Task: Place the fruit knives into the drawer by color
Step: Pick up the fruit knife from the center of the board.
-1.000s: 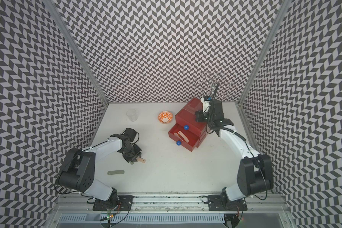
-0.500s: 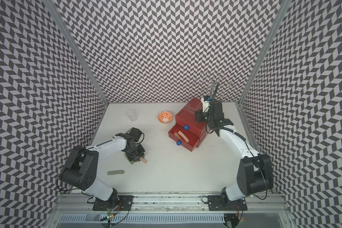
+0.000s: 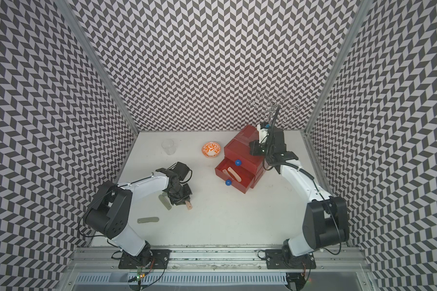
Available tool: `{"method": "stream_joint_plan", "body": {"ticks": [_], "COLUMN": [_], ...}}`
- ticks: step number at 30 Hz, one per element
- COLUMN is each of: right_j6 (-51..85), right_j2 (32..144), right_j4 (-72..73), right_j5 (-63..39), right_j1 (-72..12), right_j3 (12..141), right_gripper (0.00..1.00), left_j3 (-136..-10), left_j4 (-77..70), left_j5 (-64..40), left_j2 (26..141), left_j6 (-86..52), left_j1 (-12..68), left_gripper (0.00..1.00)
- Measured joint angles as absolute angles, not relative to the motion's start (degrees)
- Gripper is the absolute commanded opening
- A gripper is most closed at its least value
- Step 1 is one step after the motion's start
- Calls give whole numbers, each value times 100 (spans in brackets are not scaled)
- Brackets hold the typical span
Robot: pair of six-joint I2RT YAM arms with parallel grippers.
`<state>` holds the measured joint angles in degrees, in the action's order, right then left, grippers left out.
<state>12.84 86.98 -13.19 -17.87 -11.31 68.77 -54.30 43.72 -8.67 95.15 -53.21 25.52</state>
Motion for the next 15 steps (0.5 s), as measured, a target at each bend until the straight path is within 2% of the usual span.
{"method": "stream_joint_plan", "body": {"ticks": [8, 11, 15], "right_j6": [1284, 1284, 1284], "right_j2": [8698, 8698, 8698], "right_j4": [-1321, -1319, -1321], "right_j5": [-1789, -1789, -1789], "right_j1": [-1131, -1131, -1131], "right_j3": [6877, 6877, 6877], "right_gripper": [1, 1, 1], "left_j3": [-5457, -5468, -5509], "left_j4": [4377, 4386, 4434], "left_j5": [-797, -755, -674], "left_j2": [9526, 9526, 9537], "left_j6": [-5229, -5212, -5192], "left_j1": [2633, 2655, 2698], "left_gripper": [16, 10, 9]}}
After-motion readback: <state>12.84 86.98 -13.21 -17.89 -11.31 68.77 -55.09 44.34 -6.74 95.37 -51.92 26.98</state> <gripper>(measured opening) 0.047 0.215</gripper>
